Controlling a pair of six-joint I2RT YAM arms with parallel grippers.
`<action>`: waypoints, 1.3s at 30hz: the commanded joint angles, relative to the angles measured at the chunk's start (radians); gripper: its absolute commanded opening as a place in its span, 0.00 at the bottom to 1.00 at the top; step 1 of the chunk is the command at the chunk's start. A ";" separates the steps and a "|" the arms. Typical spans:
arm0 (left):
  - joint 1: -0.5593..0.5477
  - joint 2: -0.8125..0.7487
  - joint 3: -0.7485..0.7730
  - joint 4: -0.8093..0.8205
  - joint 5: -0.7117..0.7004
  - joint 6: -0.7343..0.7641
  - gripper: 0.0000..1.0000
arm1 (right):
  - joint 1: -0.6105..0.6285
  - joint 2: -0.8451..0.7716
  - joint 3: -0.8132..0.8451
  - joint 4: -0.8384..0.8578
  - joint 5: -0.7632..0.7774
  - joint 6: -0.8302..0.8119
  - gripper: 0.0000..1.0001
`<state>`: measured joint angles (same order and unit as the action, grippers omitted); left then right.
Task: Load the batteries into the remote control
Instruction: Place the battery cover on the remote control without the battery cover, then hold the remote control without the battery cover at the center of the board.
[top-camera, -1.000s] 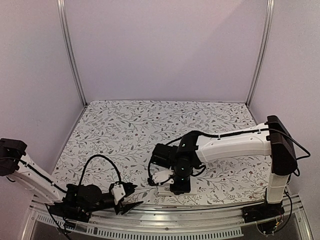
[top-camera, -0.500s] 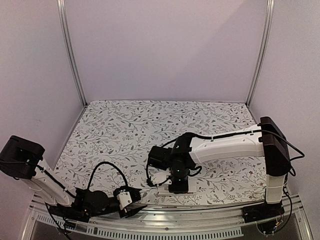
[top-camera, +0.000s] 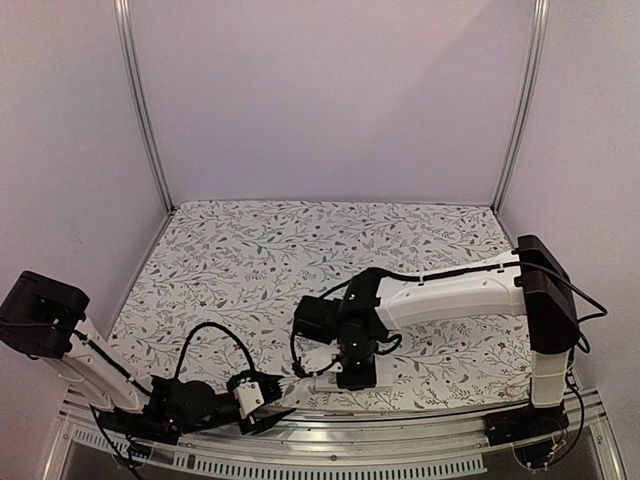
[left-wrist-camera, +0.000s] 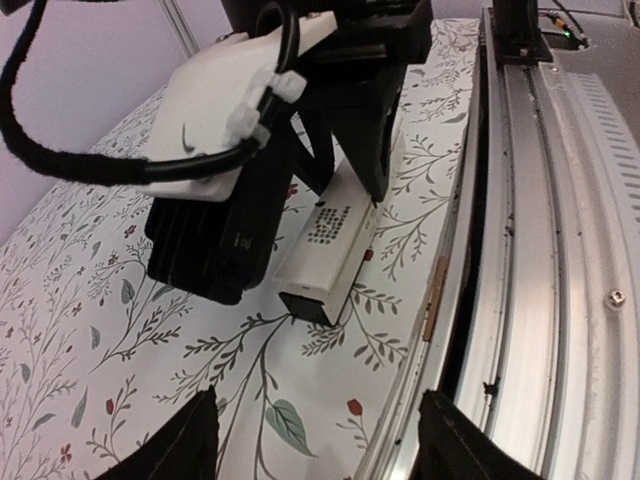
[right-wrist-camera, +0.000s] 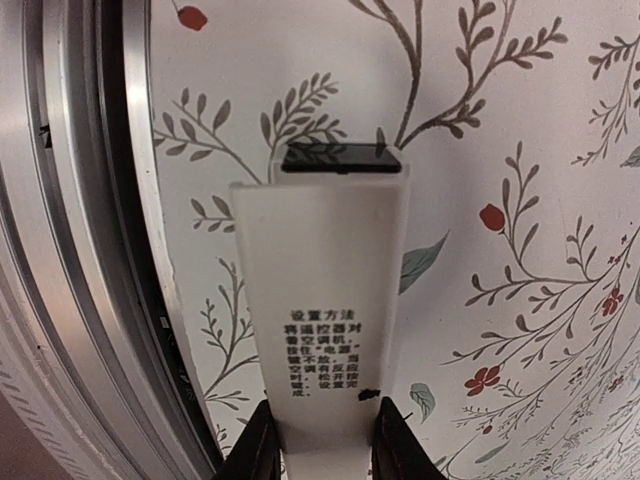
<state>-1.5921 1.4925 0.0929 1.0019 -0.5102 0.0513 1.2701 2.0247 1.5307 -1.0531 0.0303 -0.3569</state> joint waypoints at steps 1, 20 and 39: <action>-0.015 0.011 0.008 0.024 -0.013 0.002 0.68 | 0.010 0.040 0.023 -0.009 0.002 -0.009 0.17; -0.015 0.039 0.024 0.009 -0.025 -0.005 0.69 | 0.009 0.048 0.040 -0.007 -0.011 -0.001 0.41; -0.001 0.027 0.109 -0.137 0.042 0.065 0.83 | -0.039 -0.206 0.034 0.160 -0.138 0.029 0.49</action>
<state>-1.5925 1.5269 0.1699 0.9459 -0.5175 0.0795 1.2640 1.9781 1.5646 -0.9958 -0.0219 -0.3584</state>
